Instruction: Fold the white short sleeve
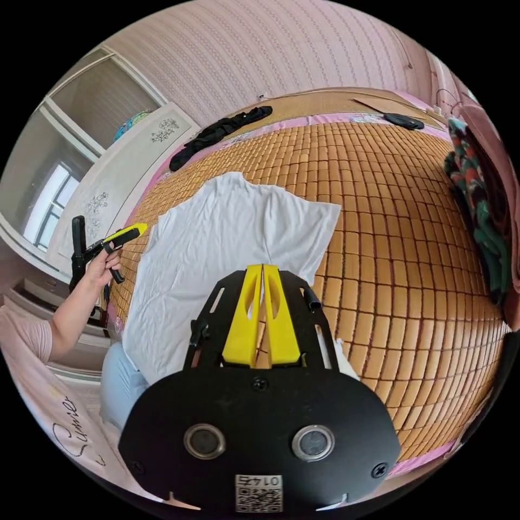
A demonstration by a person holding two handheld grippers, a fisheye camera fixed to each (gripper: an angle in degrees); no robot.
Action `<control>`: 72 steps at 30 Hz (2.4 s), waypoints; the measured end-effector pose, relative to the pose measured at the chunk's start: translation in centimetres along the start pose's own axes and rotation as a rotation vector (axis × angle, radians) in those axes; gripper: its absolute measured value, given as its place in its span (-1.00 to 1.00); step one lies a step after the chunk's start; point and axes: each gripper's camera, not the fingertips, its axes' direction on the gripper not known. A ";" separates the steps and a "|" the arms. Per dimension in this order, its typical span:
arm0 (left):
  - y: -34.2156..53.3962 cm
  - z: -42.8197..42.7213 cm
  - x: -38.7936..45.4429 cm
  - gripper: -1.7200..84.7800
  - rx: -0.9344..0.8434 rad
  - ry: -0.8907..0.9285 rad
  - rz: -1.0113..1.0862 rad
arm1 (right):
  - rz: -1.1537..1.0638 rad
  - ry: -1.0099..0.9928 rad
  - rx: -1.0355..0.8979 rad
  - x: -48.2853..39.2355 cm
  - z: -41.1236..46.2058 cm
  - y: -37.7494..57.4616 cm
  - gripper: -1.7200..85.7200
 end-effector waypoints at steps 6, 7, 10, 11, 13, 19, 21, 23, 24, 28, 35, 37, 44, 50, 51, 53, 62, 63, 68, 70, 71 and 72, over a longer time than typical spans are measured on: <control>8.6 -3.9 -8.7 -0.85 0.026 -0.047 -0.262 | -0.351 -0.106 -0.129 -14.8 7.1 -9.7 -0.96; 8.9 -4.0 -9.1 -0.85 0.034 -0.042 -0.271 | -0.413 -0.127 -0.165 -18.0 9.0 -11.5 -0.96; 9.3 -3.7 -10.6 -0.83 0.052 -0.023 -0.295 | -0.535 -0.127 -0.234 -25.8 13.7 -15.5 -0.96; 9.2 -3.4 -11.0 -0.82 0.053 -0.019 -0.297 | -0.546 -0.123 -0.246 -27.1 14.7 -16.3 -0.96; 9.0 -2.8 -11.5 -0.81 0.035 0.007 -0.307 | -0.596 -0.130 -0.283 -32.3 18.4 -18.7 -0.95; 8.4 -1.3 -10.5 -0.84 -0.052 -0.055 -0.188 | -0.619 0.033 -0.389 -40.0 26.5 -22.5 -0.94; 8.4 -1.5 -10.7 -0.87 -0.055 -0.057 -0.168 | -0.580 -0.010 -0.320 -40.7 26.3 -23.4 -0.96; 8.5 -1.7 -11.3 -0.93 -0.061 -0.029 -0.181 | -0.562 -0.046 -0.381 -41.6 27.4 -24.1 -0.97; 8.6 -2.0 -11.7 -0.94 -0.062 -0.011 -0.197 | -0.574 -0.062 -0.340 -42.2 27.3 -24.5 -0.97; 8.9 -2.9 -11.8 -0.95 -0.097 -0.098 -0.129 | -0.554 -0.157 -0.376 -43.6 28.4 -26.1 -0.98; 10.4 -5.7 -13.7 -0.83 -0.034 -0.044 -0.222 | -0.620 -0.097 -0.305 -45.7 25.6 -27.2 -0.97; 10.8 -6.5 -13.8 -0.82 -0.020 -0.037 -0.231 | -0.640 -0.069 -0.288 -46.7 25.1 -27.4 -0.97; 10.8 -5.7 -13.7 -0.81 -0.040 -0.042 -0.245 | -0.635 -0.129 -0.259 -48.7 24.3 -28.1 -0.95; 10.0 -3.9 -13.3 -0.88 -0.090 -0.063 -0.184 | -0.703 -0.086 -0.467 -50.2 26.0 -29.0 -0.89; 10.0 -3.9 -13.0 -0.92 -0.091 -0.075 -0.159 | -0.711 -0.040 -0.421 -50.4 25.3 -29.1 -0.88; 9.9 -3.9 -12.7 -0.95 -0.108 -0.072 -0.146 | -0.715 0.021 -0.362 -50.5 24.5 -29.4 -0.88; 11.5 -4.4 -12.2 -0.98 -0.069 -0.045 -0.182 | -0.804 -0.028 -0.444 -51.7 25.6 -26.4 -0.87; 11.5 -4.4 -12.0 -0.98 -0.069 -0.049 -0.180 | -0.821 0.041 -0.439 -51.9 26.4 -25.6 -0.83; 11.7 -4.0 -11.7 -0.97 -0.056 -0.049 -0.179 | -0.848 0.216 -0.372 -50.7 27.5 -23.7 -0.96; 11.5 -4.1 -11.6 -0.97 -0.054 -0.041 -0.182 | -0.795 0.157 -0.343 -48.5 26.2 -23.9 -0.98; 11.4 -4.6 -11.2 -0.97 -0.027 -0.048 -0.172 | -0.759 0.134 -0.325 -47.6 25.5 -24.2 -0.98; 11.3 -5.3 -10.7 -0.97 0.023 -0.055 -0.150 | -0.673 0.049 -0.265 -45.5 23.4 -24.8 -0.98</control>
